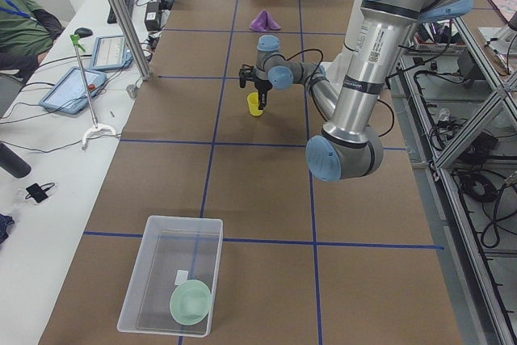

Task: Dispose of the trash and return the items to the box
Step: 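Close the left gripper on the yellow cup's rim, then lift the yellow cup and carry it off the table with the left gripper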

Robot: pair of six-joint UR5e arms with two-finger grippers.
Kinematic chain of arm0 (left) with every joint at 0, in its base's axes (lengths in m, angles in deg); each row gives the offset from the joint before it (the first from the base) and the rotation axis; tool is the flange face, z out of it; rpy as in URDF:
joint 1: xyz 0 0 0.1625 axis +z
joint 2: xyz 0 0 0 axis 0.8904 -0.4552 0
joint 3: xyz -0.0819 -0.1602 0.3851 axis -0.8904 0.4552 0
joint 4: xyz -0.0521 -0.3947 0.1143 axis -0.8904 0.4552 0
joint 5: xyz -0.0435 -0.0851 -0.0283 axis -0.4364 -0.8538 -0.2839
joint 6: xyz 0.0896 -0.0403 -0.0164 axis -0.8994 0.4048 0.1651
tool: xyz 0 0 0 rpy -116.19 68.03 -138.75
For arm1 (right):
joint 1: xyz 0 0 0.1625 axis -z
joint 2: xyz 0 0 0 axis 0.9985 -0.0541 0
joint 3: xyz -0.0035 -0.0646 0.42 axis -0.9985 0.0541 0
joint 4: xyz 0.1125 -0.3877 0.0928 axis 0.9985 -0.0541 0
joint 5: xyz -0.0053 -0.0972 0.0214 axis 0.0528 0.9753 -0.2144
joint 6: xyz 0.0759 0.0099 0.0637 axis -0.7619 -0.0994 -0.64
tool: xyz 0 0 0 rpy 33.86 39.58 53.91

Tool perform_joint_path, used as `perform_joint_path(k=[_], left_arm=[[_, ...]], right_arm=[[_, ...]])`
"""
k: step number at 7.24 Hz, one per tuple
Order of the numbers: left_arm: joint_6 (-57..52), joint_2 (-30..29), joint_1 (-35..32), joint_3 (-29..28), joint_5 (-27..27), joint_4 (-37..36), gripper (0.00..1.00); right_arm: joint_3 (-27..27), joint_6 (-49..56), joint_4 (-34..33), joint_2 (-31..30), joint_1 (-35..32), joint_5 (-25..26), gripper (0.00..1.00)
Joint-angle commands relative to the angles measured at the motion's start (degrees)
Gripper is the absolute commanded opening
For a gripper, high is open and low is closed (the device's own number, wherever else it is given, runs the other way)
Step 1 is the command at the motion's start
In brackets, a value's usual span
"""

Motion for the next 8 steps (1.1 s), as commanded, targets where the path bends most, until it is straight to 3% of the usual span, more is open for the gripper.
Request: perform_joint_path(k=[1, 2, 4, 7, 8], left_arm=[[-0.11, -0.54, -2.83, 1.65, -0.64, -0.18, 0.00], [-0.46, 0.16, -5.03, 4.45, -0.91, -0.70, 0.00], [-5.34, 2.87, -13.18, 6.05, -7.39, -1.58, 0.00], [-36.12, 15.25, -30.46, 7.29, -15.82, -1.67, 0.00], [-48.50, 16.85, -37.93, 4.07, -19.42, -1.67, 0.00]], right_arm=[[-0.01, 0.00, 0.00, 0.00, 0.09, -0.03, 1.00], [-0.01, 0.00, 0.09, 0.00, 0.09, -0.12, 1.00], [-0.10, -0.09, 0.09, 0.00, 0.09, -0.21, 1.00], [-0.19, -0.96, 0.09, 0.53, 0.09, -0.65, 1.00], [-0.27, -2.18, 0.17, 0.61, 0.17, -0.65, 1.00]])
